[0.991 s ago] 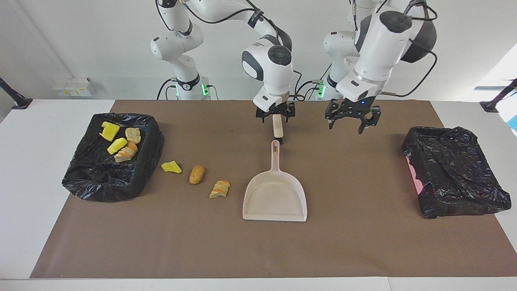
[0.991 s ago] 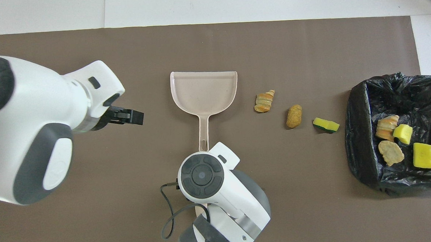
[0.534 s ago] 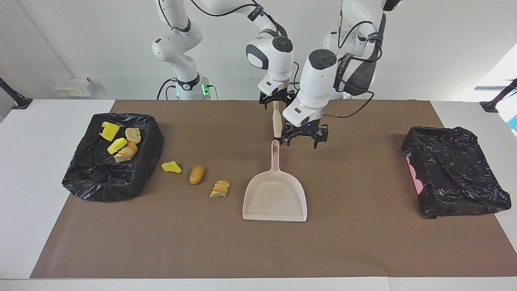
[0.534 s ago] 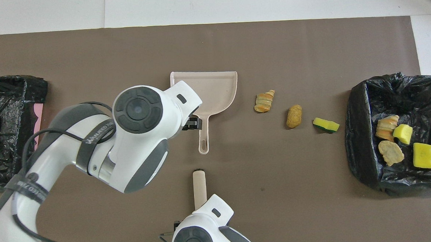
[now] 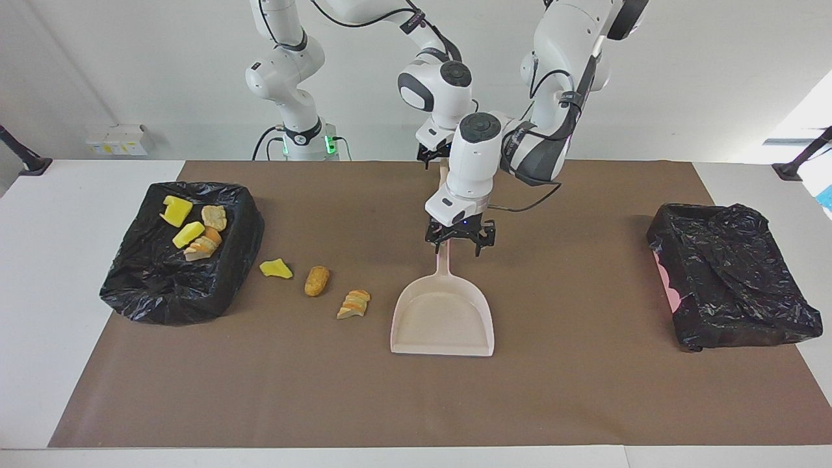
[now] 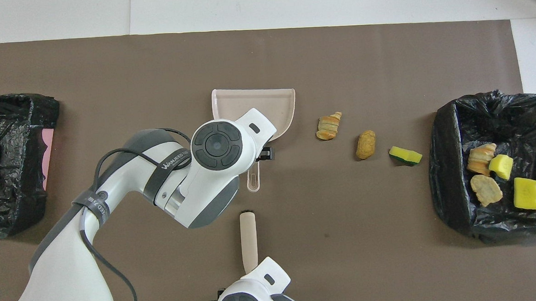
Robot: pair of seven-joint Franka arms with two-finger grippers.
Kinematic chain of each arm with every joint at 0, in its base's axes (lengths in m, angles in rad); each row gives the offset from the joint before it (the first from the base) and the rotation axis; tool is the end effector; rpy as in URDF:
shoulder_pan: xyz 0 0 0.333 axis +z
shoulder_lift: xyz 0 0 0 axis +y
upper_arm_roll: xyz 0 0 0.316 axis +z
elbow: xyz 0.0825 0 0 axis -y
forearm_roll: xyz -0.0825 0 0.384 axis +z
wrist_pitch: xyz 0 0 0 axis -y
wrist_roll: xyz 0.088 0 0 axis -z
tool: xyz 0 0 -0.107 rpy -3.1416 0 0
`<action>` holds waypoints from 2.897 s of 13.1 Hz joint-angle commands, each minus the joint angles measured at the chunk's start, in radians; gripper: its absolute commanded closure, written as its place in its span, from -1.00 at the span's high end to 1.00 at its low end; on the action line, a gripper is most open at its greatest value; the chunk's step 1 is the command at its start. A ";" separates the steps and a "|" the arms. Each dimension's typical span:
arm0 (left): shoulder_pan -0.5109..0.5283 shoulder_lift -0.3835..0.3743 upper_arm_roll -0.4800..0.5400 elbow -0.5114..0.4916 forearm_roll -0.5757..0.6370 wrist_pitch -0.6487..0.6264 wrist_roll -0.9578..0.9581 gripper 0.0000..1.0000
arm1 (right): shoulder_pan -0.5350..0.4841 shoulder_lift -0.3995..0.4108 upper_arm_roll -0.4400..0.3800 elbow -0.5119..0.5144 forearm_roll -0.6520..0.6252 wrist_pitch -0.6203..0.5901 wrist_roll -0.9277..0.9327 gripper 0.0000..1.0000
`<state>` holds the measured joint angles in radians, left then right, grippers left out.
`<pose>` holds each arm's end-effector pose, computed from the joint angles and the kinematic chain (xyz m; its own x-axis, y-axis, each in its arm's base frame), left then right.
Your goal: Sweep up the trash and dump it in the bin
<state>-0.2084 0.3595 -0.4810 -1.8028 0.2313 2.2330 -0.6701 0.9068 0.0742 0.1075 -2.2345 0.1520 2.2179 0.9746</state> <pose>0.5193 -0.3873 0.3771 0.9874 -0.1121 0.1121 -0.1178 -0.9920 0.0455 0.2725 0.4470 0.3307 0.9865 -0.0577 -0.1532 -0.0565 -0.9983 0.0122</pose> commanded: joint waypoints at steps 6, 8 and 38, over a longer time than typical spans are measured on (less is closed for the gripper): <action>-0.028 0.047 -0.001 -0.003 0.088 0.031 -0.109 0.66 | -0.014 -0.010 -0.003 0.012 0.031 -0.041 -0.037 -1.00; -0.029 0.048 -0.002 0.002 0.089 0.033 -0.111 0.02 | -0.031 -0.023 -0.008 0.015 0.029 -0.084 -0.036 -1.00; 0.038 -0.030 -0.007 -0.033 0.016 -0.144 1.152 -1.00 | -0.809 -0.012 -0.002 -0.002 -0.305 -0.162 -0.616 -1.00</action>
<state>-0.1531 0.3502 -0.4898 -1.8008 0.2471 2.0812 0.4682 0.0479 0.0085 0.0986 -2.2916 -0.1392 2.0533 0.3653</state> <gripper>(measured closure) 0.687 0.740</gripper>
